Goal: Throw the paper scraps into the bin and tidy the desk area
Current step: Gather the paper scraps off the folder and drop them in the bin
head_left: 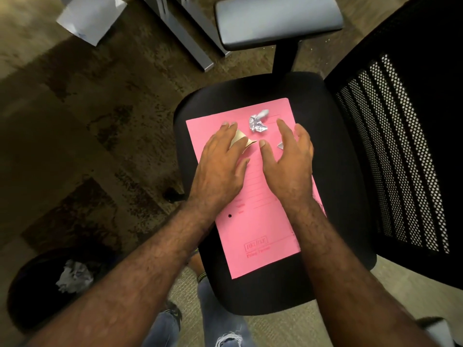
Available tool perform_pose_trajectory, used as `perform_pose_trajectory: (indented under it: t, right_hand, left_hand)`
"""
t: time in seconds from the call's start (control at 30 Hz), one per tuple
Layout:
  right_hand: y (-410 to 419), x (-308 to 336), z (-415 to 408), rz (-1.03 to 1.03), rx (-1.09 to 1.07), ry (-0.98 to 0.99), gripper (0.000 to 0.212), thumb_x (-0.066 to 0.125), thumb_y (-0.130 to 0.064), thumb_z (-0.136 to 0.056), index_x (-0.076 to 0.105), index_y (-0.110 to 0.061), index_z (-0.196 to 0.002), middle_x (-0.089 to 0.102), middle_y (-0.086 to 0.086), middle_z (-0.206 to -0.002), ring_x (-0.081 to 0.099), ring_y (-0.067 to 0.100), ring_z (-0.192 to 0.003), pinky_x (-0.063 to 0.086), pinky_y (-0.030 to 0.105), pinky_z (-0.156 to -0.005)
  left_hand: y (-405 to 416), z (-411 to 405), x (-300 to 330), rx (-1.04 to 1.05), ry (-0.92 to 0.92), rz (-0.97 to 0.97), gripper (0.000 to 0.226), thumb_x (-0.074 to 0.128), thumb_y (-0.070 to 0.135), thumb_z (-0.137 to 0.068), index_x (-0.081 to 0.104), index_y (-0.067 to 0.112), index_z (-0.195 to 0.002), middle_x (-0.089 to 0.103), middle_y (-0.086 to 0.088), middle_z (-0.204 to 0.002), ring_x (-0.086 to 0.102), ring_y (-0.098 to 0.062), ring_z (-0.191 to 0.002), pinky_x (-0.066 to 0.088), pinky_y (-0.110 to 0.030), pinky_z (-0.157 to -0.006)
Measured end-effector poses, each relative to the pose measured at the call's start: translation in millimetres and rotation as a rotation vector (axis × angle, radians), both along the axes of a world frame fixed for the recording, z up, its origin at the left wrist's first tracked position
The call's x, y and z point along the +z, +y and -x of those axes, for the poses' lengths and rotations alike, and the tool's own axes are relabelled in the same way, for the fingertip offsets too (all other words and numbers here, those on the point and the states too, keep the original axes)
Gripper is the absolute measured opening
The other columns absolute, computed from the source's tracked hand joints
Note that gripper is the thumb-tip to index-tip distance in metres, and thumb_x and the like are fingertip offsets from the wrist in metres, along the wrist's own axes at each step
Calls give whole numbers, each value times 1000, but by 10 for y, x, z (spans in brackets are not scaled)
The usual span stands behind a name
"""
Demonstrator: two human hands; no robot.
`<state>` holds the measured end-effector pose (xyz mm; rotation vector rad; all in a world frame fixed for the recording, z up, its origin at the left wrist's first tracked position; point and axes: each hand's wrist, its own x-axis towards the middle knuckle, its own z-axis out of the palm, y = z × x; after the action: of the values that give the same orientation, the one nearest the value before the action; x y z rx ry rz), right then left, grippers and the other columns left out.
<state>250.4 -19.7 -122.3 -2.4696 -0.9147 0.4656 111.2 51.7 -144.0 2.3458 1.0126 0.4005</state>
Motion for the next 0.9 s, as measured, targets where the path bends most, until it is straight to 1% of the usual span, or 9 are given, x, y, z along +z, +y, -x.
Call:
perform_pose_trajectory:
  t: [0.17, 0.3, 0.43, 0.53, 0.6, 0.73, 0.9]
  right_hand:
    - [110, -25, 25, -10, 50, -9, 52, 54, -43, -104, 42, -36, -154, 29, 7, -165, 25, 24, -154, 38, 46, -116]
    - [207, -24, 30, -6, 84, -20, 48, 49, -35, -107, 44, -35, -154, 30, 4, -165, 26, 22, -153, 35, 37, -115]
    - [304, 29, 59, 20, 136, -36, 50, 50, -20, -106, 45, -32, -155, 29, 6, -166, 28, 24, -153, 35, 39, -117]
    - [365, 73, 93, 38, 167, -33, 54, 53, -14, -104, 46, -31, -154, 30, 4, -165, 30, 25, -151, 40, 40, -115]
    - [394, 85, 122, 50, 194, -43, 54, 57, -13, -102, 48, -28, -153, 32, 4, -164, 32, 25, -150, 43, 41, -114]
    - [421, 92, 193, 95, 233, -80, 51, 61, -15, -101, 52, -24, -151, 34, 4, -164, 32, 24, -150, 40, 38, -115]
    - [441, 77, 263, 106, 240, -129, 46, 62, -20, -101, 57, -18, -147, 42, 4, -160, 41, 24, -146, 42, 37, -114]
  left_hand:
    - [9, 50, -76, 37, -38, 2, 34, 61, 21, -103, 66, 11, -135, 51, -17, -157, 42, -33, -151, 37, -49, -124]
    - [6, 84, -139, 72, -65, -29, 26, 65, 16, -102, 73, 6, -124, 58, -19, -150, 49, -35, -146, 44, -51, -119]
    - [29, 99, -183, 76, -69, -80, 23, 67, 11, -99, 74, 4, -119, 63, -22, -142, 57, -38, -137, 49, -54, -113]
    - [53, 104, -184, 92, -54, -102, 22, 70, 12, -97, 75, 5, -117, 67, -19, -137, 61, -36, -131, 51, -53, -108]
    - [60, 104, -177, 98, -37, -106, 25, 73, 15, -95, 75, 7, -119, 67, -17, -137, 61, -34, -130, 50, -52, -109]
    - [70, 101, -157, 93, -21, -112, 32, 74, 25, -95, 73, 10, -123, 66, -15, -139, 59, -33, -132, 47, -51, -112]
    - [79, 138, -176, 100, -40, -141, 27, 74, 26, -95, 74, 10, -117, 67, -15, -134, 61, -33, -127, 48, -49, -105]
